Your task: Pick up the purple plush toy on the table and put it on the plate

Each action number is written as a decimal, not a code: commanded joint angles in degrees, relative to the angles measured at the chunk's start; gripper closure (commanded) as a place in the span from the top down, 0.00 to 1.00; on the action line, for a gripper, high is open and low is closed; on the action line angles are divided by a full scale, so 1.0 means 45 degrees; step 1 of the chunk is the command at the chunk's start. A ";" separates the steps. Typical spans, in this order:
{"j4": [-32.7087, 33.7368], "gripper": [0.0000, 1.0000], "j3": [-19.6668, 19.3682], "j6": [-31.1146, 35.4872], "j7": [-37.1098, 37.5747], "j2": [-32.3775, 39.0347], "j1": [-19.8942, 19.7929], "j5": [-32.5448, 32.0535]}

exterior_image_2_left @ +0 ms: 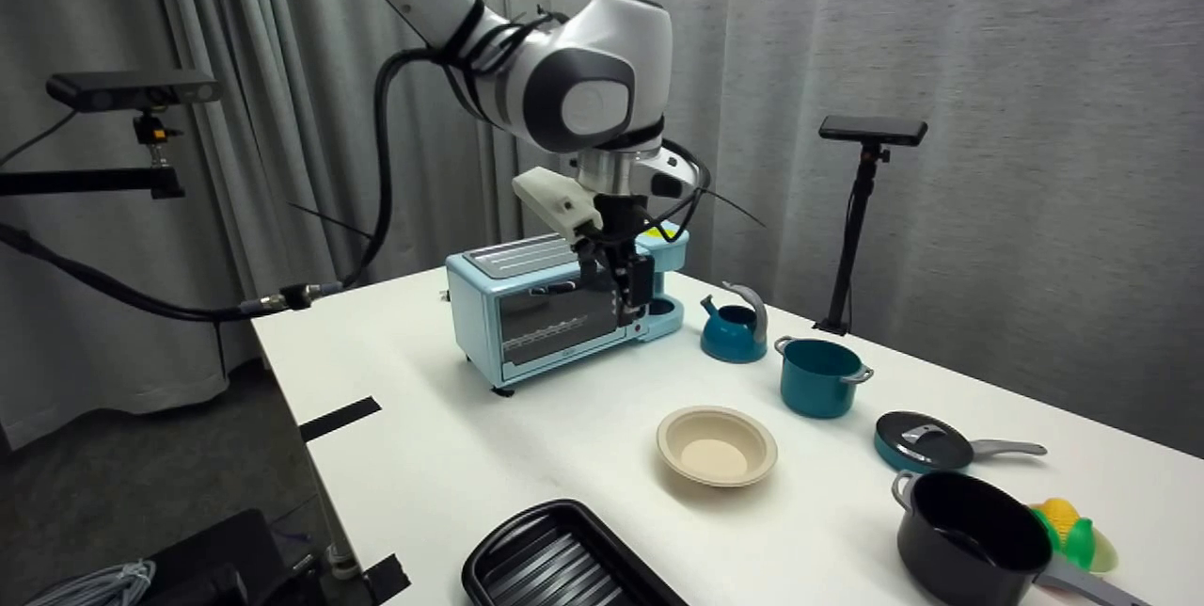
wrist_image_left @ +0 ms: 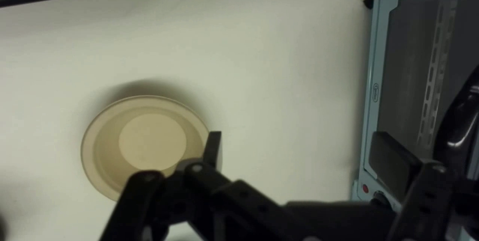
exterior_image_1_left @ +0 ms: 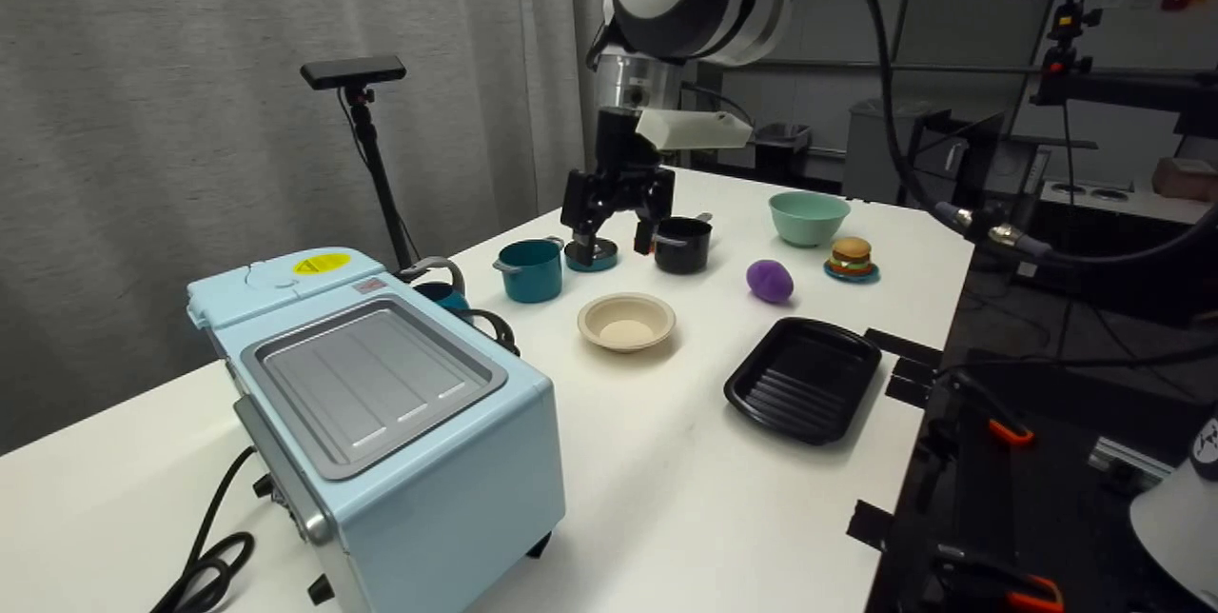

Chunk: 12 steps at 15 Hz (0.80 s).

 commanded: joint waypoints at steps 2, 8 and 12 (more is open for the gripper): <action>0.2141 1.00 -0.0305 0.0593 -0.0006 0.2347 -0.0270 -0.0553; 0.4152 1.00 -0.0898 0.0462 0.0308 0.4710 -0.0543 -0.1065; 0.5224 1.00 -0.1103 0.0198 0.0338 0.5976 -0.0867 -0.0949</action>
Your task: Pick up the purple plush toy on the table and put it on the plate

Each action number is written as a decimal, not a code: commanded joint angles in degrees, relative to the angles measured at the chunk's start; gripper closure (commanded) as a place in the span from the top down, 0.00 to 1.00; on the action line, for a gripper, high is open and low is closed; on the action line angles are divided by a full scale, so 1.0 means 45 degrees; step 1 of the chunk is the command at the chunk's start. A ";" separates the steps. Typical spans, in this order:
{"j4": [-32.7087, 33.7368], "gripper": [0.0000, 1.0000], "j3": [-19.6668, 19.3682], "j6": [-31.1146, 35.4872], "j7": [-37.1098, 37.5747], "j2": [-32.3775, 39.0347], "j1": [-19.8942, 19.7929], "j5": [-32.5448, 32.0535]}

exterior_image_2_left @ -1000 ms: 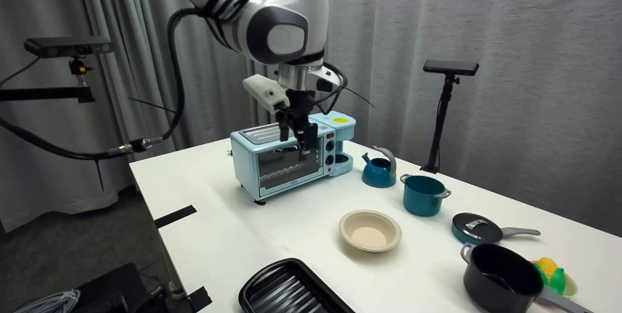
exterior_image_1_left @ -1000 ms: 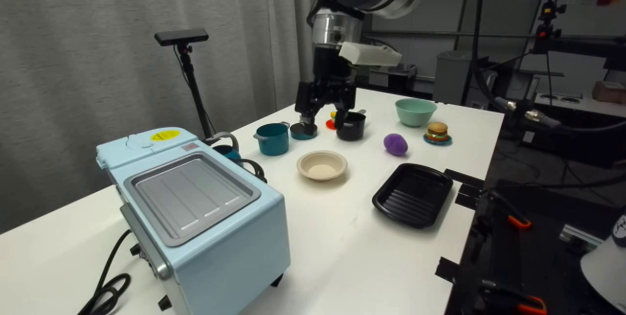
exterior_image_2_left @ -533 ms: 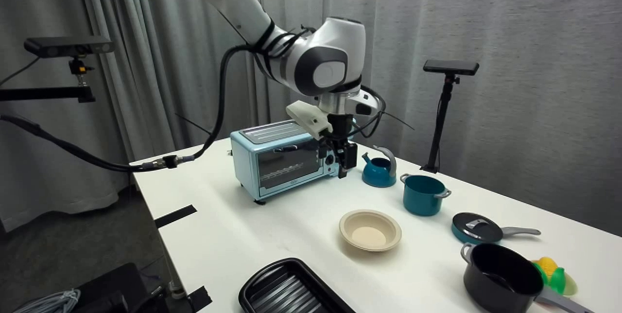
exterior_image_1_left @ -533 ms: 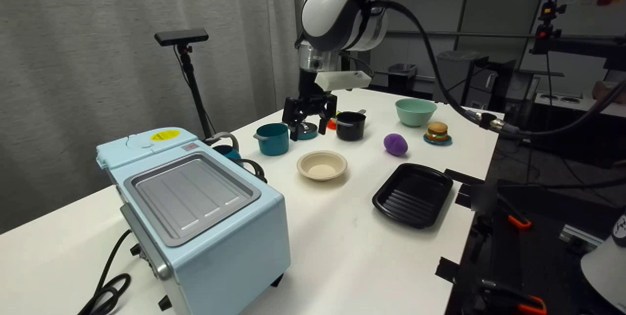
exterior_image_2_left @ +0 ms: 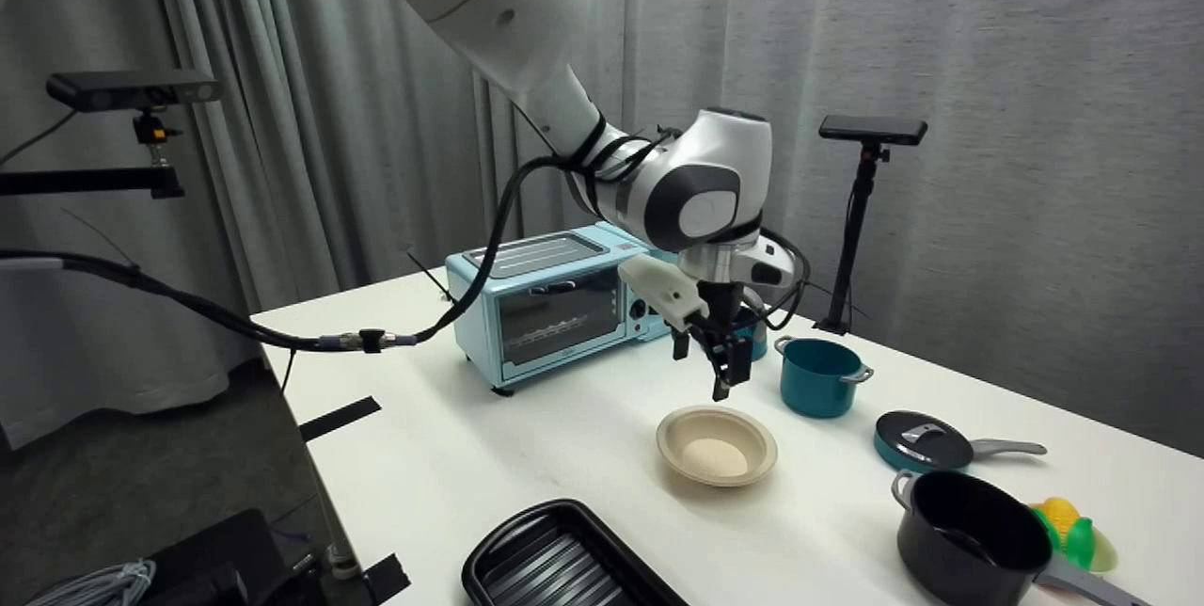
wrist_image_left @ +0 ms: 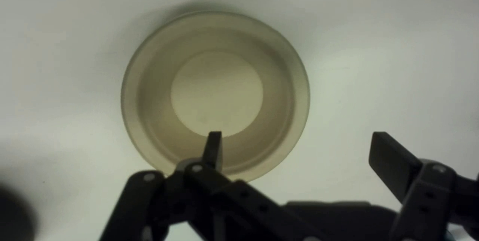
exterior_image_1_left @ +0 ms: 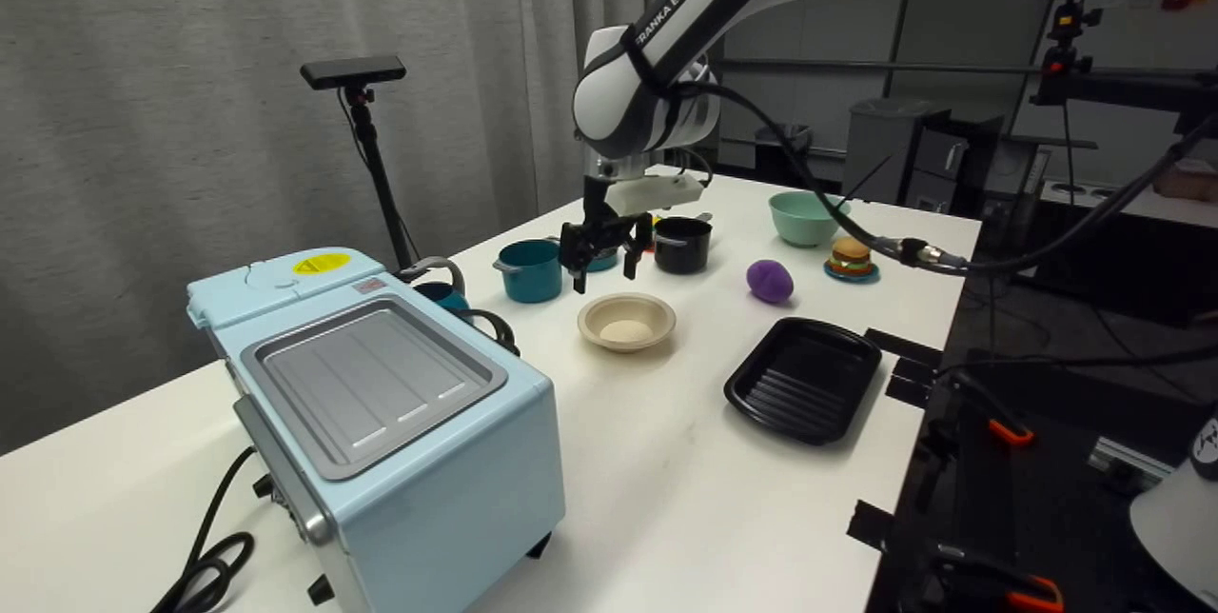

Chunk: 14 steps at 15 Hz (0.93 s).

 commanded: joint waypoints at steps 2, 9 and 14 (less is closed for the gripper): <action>0.1704 1.00 -0.0066 -0.0553 0.0255 0.1574 -0.0430 -0.0198; 0.2985 1.00 -0.0015 -0.1492 -0.0063 0.2719 -0.1102 -0.0077; 0.2778 1.00 -0.0058 -0.1897 -0.0077 0.2862 -0.1399 -0.0063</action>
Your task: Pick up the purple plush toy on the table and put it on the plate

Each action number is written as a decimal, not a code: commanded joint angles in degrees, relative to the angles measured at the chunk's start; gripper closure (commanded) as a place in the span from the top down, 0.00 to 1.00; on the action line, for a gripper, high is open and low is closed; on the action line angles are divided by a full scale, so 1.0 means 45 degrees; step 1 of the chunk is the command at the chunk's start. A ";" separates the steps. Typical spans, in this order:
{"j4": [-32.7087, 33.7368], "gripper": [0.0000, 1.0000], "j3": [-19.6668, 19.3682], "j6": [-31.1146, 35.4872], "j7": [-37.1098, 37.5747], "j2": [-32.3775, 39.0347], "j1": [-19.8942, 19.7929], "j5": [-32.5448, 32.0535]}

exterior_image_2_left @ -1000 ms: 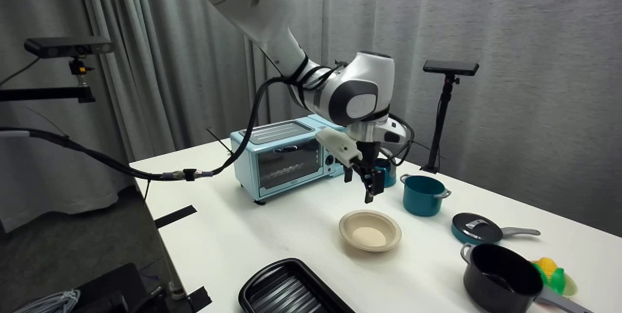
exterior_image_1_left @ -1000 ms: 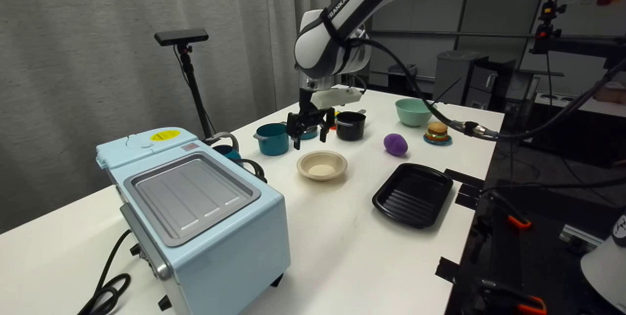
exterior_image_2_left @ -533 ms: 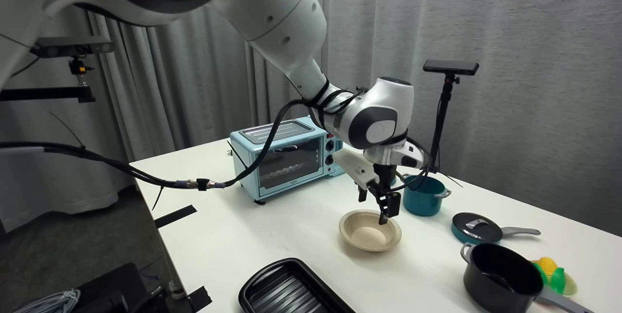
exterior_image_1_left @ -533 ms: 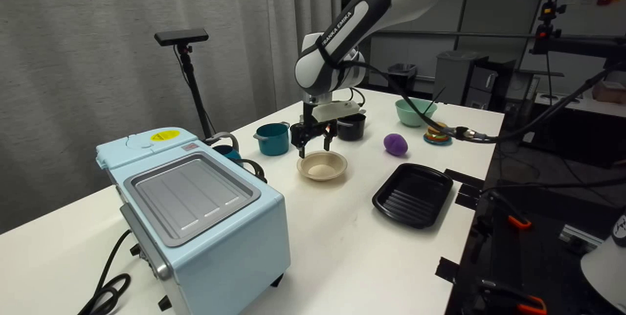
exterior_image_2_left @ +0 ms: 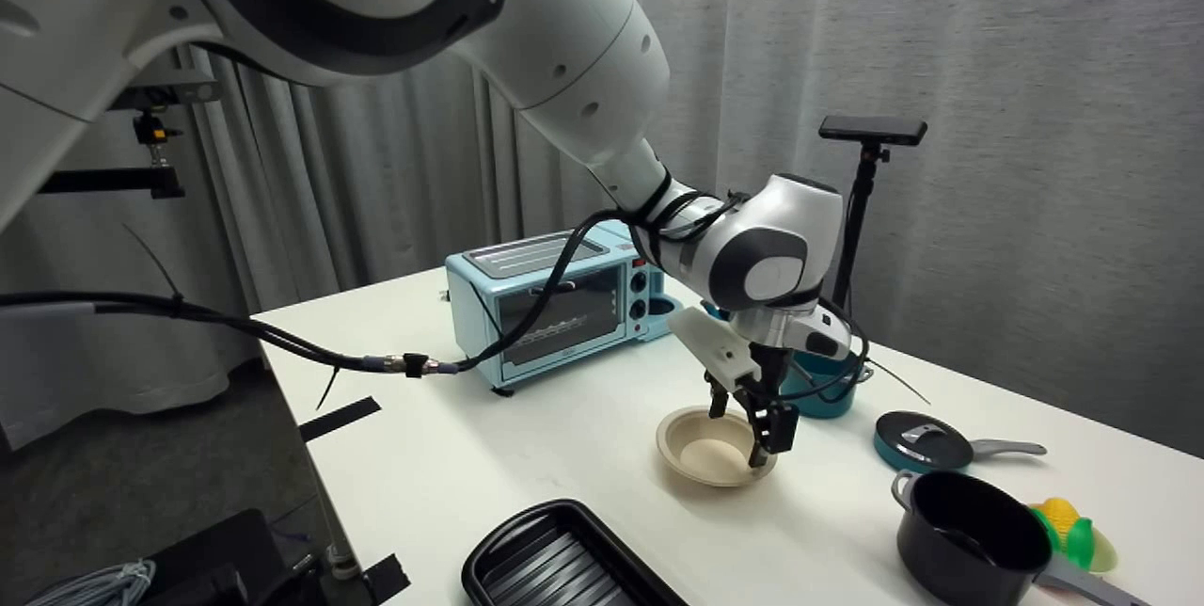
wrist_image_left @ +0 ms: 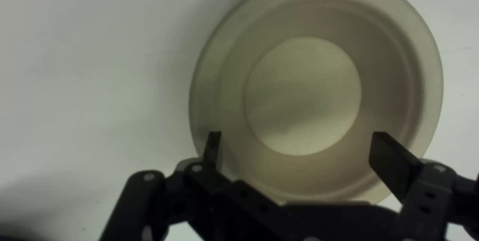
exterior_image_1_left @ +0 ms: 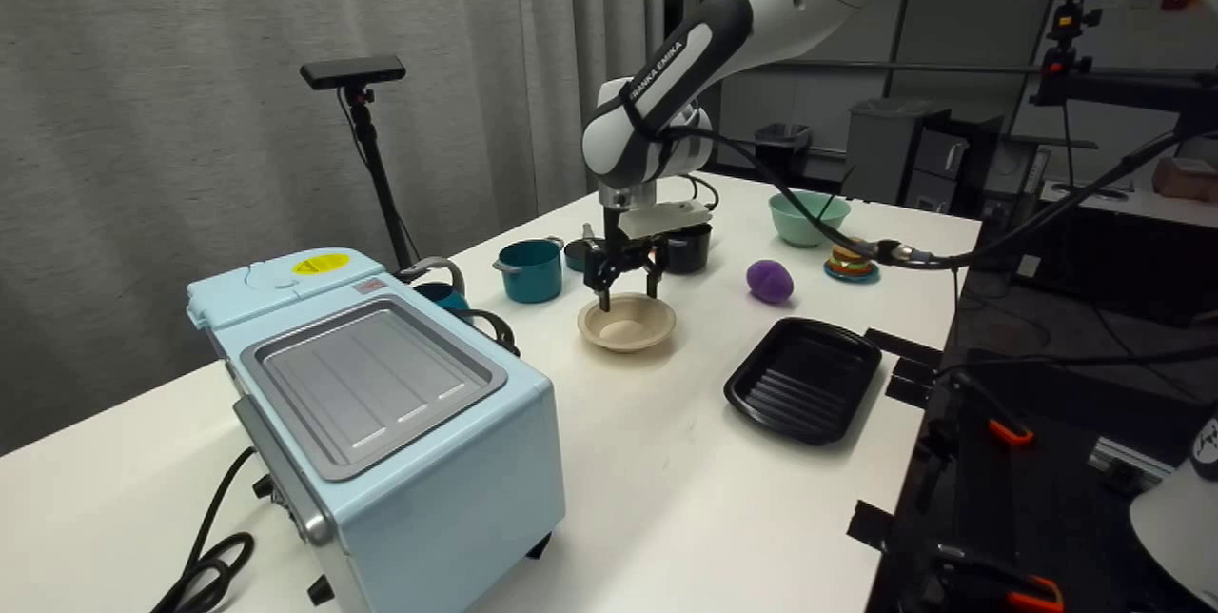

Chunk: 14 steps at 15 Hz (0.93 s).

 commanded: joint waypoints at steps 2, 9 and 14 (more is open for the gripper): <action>0.0413 1.00 0.0003 -0.0636 -0.0239 0.0346 -0.0409 -0.0050; -0.0334 1.00 -0.0186 -0.1145 -0.0092 -0.0159 -0.0704 -0.0058; -0.0953 1.00 -0.0279 -0.1102 0.0203 -0.0265 -0.0619 -0.0039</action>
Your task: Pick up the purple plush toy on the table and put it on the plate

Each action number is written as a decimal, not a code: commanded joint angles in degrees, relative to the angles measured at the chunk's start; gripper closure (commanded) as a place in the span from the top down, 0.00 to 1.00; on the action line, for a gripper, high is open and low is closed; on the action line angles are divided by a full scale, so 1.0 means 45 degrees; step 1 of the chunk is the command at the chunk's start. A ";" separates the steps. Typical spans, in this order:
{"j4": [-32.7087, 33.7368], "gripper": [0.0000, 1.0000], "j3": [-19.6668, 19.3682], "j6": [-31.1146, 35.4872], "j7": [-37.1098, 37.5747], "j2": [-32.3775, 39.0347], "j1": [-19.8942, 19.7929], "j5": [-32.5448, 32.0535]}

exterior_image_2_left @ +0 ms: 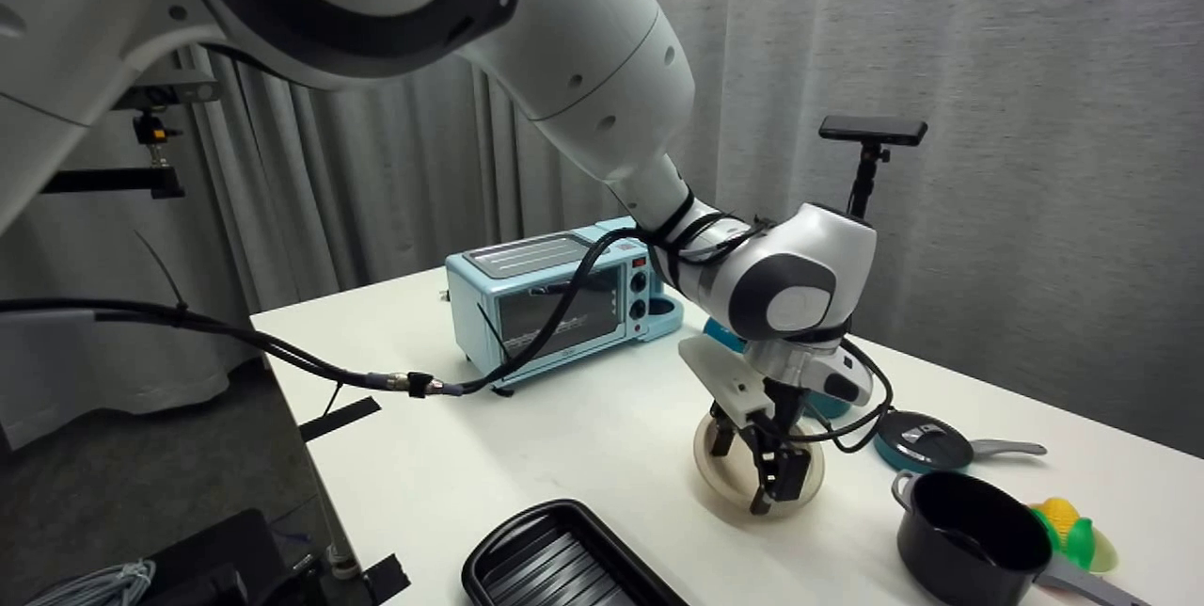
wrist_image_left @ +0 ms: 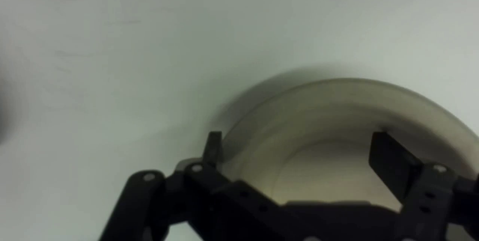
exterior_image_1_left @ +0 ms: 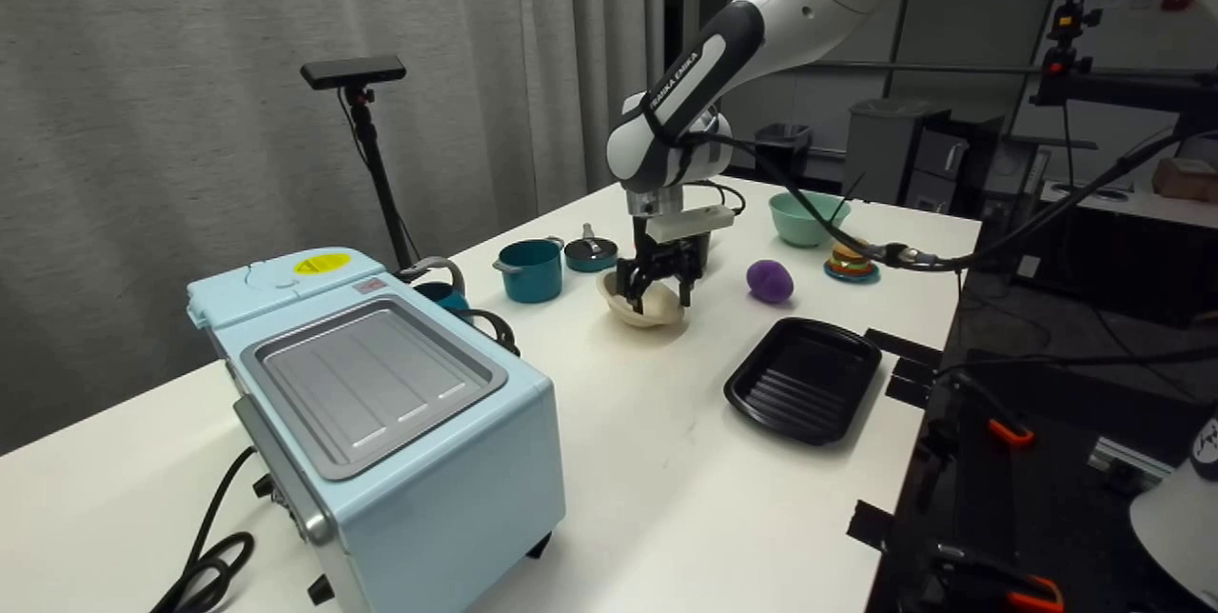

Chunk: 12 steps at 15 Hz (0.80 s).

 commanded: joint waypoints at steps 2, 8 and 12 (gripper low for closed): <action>-0.0797 1.00 -0.0189 -0.0091 0.0172 -0.0428 0.0021 -0.0050; -0.2196 1.00 -0.0276 0.0233 0.0373 -0.1122 0.0401 -0.0193; -0.3217 1.00 -0.0348 0.0353 0.0443 -0.1742 0.0688 -0.0334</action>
